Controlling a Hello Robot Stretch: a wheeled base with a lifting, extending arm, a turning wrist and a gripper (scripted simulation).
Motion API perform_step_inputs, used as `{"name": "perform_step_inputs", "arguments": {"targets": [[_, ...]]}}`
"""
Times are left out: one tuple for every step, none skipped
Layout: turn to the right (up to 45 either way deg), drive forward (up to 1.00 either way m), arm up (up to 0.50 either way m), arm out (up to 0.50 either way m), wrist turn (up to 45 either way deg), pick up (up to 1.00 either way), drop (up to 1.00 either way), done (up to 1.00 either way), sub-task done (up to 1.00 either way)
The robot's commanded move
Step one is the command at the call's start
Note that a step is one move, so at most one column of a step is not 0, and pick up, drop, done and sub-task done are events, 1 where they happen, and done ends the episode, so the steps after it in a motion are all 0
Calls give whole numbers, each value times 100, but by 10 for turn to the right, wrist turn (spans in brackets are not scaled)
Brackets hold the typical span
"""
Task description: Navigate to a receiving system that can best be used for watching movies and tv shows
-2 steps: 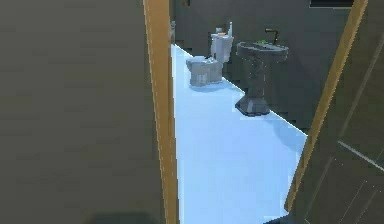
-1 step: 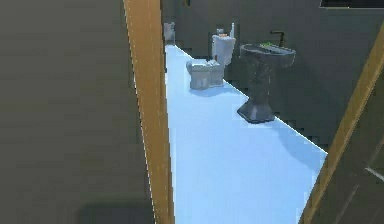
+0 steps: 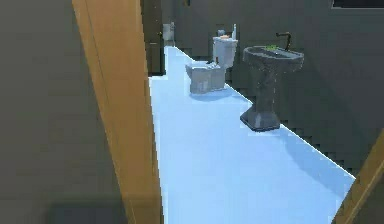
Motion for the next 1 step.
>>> {"name": "perform_step_inputs", "arguments": {"targets": [[450,0,0,0,0,0,0,0,0]]}}
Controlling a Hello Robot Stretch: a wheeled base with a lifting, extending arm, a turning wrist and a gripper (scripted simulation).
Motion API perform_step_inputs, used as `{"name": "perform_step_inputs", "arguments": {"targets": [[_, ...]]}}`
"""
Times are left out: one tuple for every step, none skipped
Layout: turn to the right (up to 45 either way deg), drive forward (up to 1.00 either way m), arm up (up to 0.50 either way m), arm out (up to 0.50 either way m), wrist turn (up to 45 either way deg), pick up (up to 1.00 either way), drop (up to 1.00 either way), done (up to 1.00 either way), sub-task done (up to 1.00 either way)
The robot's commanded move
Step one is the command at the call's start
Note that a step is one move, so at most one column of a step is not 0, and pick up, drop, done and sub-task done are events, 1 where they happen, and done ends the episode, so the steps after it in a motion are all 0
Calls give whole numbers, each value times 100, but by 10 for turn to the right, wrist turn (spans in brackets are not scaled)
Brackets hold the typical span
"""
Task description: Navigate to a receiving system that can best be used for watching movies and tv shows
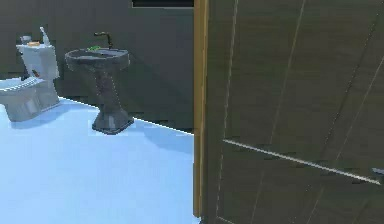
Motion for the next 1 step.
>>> {"name": "perform_step_inputs", "arguments": {"targets": [[330,0,0,0,0,0,0,0,0]]}}
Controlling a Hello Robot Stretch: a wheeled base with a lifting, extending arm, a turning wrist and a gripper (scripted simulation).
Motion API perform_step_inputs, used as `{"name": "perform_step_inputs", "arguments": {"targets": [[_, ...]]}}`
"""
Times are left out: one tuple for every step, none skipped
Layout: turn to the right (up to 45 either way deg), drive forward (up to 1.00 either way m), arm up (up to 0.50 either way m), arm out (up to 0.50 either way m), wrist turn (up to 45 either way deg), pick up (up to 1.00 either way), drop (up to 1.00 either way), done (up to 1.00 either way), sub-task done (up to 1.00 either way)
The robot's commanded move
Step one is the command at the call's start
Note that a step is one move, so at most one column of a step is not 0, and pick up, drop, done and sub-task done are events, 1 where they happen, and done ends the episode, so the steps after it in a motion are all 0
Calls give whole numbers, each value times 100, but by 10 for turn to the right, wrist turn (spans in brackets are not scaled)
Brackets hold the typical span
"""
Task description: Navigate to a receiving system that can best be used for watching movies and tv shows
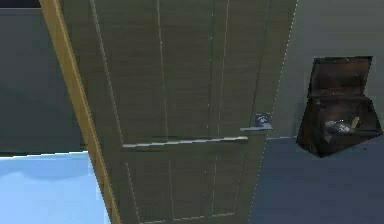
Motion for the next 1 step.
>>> {"name": "perform_step_inputs", "arguments": {"targets": [[0,10,0,0,0,0,0,0,0]]}}
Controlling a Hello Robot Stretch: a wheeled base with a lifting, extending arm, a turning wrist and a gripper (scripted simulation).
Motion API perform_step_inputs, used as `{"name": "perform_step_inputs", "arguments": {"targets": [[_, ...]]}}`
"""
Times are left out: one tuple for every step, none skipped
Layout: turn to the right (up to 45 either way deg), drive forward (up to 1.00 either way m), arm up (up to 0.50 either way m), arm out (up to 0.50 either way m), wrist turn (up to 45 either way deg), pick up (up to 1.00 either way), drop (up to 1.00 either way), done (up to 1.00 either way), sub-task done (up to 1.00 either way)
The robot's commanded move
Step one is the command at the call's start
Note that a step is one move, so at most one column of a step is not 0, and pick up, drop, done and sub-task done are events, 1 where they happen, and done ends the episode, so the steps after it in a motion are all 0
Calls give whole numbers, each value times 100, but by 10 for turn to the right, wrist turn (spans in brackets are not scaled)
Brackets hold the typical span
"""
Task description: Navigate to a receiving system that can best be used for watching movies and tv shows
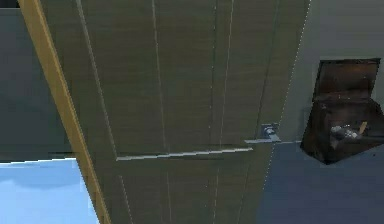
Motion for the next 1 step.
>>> {"name": "perform_step_inputs", "arguments": {"targets": [[-450,0,0,0,0,0,0,0,0]]}}
